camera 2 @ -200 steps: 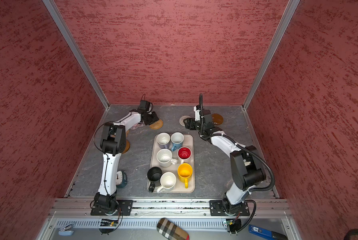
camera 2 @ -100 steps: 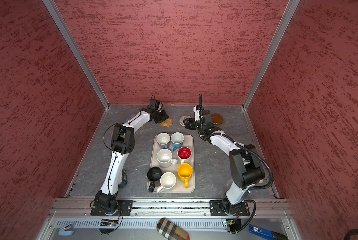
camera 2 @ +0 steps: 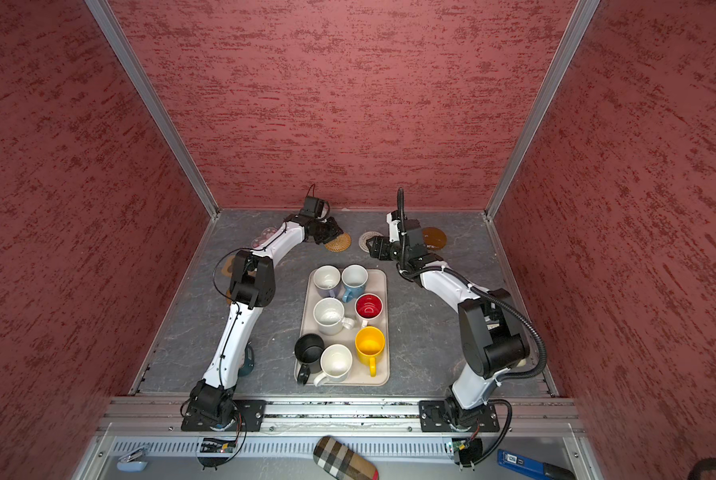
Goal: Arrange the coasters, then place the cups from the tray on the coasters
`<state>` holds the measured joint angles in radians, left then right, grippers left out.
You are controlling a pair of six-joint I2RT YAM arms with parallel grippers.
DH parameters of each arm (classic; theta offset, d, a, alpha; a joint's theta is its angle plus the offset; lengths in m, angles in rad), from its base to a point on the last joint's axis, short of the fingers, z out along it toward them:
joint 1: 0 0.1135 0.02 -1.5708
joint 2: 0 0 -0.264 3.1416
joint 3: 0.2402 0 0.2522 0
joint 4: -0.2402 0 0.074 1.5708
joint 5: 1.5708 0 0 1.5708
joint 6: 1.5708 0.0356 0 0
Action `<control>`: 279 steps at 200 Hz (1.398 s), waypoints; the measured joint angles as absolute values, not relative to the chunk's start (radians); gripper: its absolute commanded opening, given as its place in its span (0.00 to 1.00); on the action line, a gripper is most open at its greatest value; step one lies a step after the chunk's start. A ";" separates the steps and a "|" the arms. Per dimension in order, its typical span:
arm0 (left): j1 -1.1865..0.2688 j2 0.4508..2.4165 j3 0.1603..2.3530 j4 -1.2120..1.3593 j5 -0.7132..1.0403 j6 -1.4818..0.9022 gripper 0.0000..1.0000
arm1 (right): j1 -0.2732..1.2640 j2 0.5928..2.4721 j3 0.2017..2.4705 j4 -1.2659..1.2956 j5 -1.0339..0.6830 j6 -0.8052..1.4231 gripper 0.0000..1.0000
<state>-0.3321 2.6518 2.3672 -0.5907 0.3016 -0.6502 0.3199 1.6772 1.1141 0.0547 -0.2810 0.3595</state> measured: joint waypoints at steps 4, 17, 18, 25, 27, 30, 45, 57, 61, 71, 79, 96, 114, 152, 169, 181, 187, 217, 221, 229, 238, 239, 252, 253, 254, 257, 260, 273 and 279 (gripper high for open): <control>-0.334 2.652 2.368 -0.593 0.301 -0.650 0.38 | 0.320 1.677 1.114 0.055 -0.281 0.360 0.76; -0.342 2.652 2.368 -0.597 0.295 -0.648 0.38 | 0.320 1.676 1.114 0.055 -0.283 0.360 0.76; -0.342 2.652 2.368 -0.598 0.294 -0.648 0.38 | 0.320 1.676 1.114 0.055 -0.284 0.360 0.76; -0.346 2.652 2.367 -0.597 0.293 -0.647 0.38 | 0.320 1.676 1.114 0.055 -0.285 0.360 0.76; -0.347 2.652 2.366 -0.597 0.293 -0.647 0.38 | 0.320 1.675 1.114 0.055 -0.285 0.360 0.76; -0.349 2.652 2.365 -0.596 0.292 -0.647 0.38 | 0.320 1.674 1.114 0.055 -0.285 0.360 0.76; -0.353 2.640 2.337 -0.575 0.287 -0.646 0.40 | 0.320 1.671 1.114 0.055 -0.286 0.361 0.76; -0.355 2.620 2.301 -0.556 0.282 -0.645 0.43 | 0.320 1.668 1.114 0.055 -0.287 0.361 0.76; -0.355 2.614 2.290 -0.553 0.279 -0.641 0.45 | 0.320 1.668 1.114 0.055 -0.287 0.361 0.76; -0.356 2.599 2.273 -0.553 0.272 -0.636 0.50 | 0.320 1.665 1.114 0.055 -0.289 0.361 0.77; -0.358 2.592 2.268 -0.556 0.266 -0.630 0.54 | 0.320 1.662 1.114 0.055 -0.290 0.362 0.77; -0.358 2.582 2.260 -0.560 0.253 -0.620 0.63 | 0.320 1.658 1.114 0.056 -0.296 0.363 0.77; -0.358 2.573 2.257 -0.561 0.245 -0.600 0.70 | 0.320 1.657 1.118 0.052 -0.304 0.363 0.77; -0.352 2.563 2.255 -0.562 0.242 -0.581 0.75 | 0.320 1.657 1.172 0.023 -0.312 0.363 0.78; -0.348 2.555 2.263 -0.575 0.233 -0.565 0.76 | 0.320 1.657 1.194 0.014 -0.312 0.362 0.78; -0.348 2.547 2.278 -0.590 0.226 -0.551 0.77 | 0.320 1.656 1.204 0.004 -0.312 0.362 0.78; -0.347 2.541 2.285 -0.595 0.223 -0.546 0.78 | 0.320 1.656 1.205 0.001 -0.312 0.362 0.78; -0.341 2.464 2.296 -0.620 0.204 -0.518 0.81 | 0.320 1.655 1.216 -0.036 -0.312 0.359 0.79; -0.341 2.447 2.298 -0.621 0.203 -0.515 0.82 | 0.320 1.654 1.218 -0.043 -0.311 0.358 0.79; -0.340 2.420 2.299 -0.622 0.201 -0.508 0.82 | 0.320 1.652 1.221 -0.056 -0.311 0.355 0.79; -0.339 2.387 2.301 -0.624 0.200 -0.499 0.83 | 0.320 1.647 1.223 -0.067 -0.310 0.351 0.79; -0.338 2.378 2.301 -0.624 0.200 -0.497 0.83 | 0.320 1.646 1.224 -0.070 -0.310 0.351 0.80; -0.332 2.333 2.301 -0.628 0.201 -0.487 0.83 | 0.320 1.635 1.228 -0.094 -0.309 0.344 0.80; -0.331 2.329 2.301 -0.629 0.201 -0.487 0.83 | 0.320 1.634 1.229 -0.096 -0.308 0.344 0.80; -0.330 2.325 2.301 -0.629 0.201 -0.486 0.83 | 0.320 1.633 1.230 -0.097 -0.308 0.344 0.80; -0.327 2.313 2.301 -0.629 0.202 -0.483 0.83 | 0.320 1.629 1.232 -0.103 -0.307 0.342 0.80; -0.324 2.304 2.301 -0.630 0.204 -0.482 0.83 | 0.320 1.627 1.232 -0.106 -0.307 0.341 0.80; -0.306 2.267 2.295 -0.630 0.209 -0.477 0.83 | 0.320 1.610 1.237 -0.118 -0.304 0.336 0.80; -0.290 2.249 2.286 -0.632 0.210 -0.475 0.83 | 0.320 1.601 1.237 -0.121 -0.303 0.333 0.81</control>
<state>-0.2901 2.2486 2.2856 -0.6319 0.2104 -0.4747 0.3199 1.6009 1.2369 -0.1207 -0.3027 0.3328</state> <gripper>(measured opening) 0.829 0.800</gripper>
